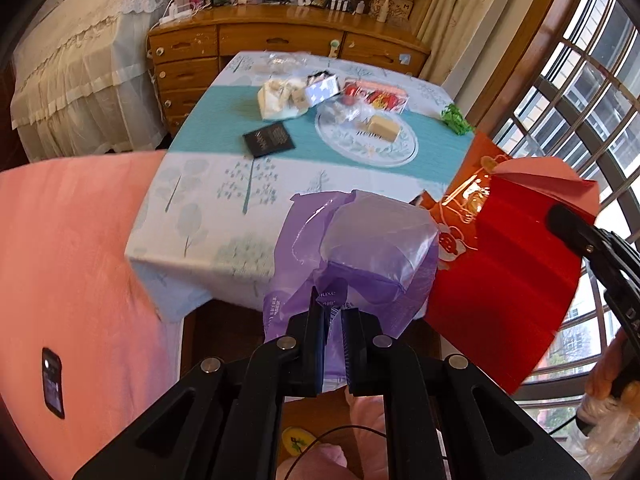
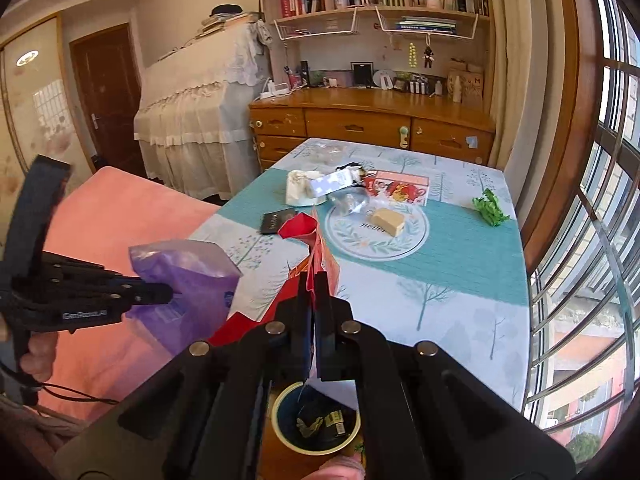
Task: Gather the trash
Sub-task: 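Lift the purple bag and red packet and carry both over the bin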
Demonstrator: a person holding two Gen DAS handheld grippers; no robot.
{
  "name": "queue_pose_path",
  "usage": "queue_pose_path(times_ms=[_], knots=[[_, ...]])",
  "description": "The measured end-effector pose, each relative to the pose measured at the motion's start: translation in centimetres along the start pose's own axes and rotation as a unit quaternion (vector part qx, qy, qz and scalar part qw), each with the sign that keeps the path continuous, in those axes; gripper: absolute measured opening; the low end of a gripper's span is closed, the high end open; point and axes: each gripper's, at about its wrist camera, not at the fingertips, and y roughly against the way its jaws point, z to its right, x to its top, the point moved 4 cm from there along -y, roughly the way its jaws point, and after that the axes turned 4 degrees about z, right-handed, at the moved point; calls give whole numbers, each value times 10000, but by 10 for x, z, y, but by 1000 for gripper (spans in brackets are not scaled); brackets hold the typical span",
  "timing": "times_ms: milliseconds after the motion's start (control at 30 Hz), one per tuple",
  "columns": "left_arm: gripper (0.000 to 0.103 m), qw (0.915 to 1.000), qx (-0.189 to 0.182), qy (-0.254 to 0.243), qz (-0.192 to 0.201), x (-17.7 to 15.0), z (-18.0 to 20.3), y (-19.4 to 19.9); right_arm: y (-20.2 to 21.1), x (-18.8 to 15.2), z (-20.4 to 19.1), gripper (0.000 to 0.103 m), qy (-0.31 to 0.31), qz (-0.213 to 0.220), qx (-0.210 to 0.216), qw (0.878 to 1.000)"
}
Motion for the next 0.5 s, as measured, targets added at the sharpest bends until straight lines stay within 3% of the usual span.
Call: queue_pose_path(times_ms=[300, 500], knots=[[7, 9971, 163, 253, -695, -80, -20, -28, 4, -77, -52, 0, 145, -698, 236, 9972], [7, 9945, 355, 387, -904, -121, -18, -85, -36, -141, -58, 0, 341, -1111, 417, 9924]])
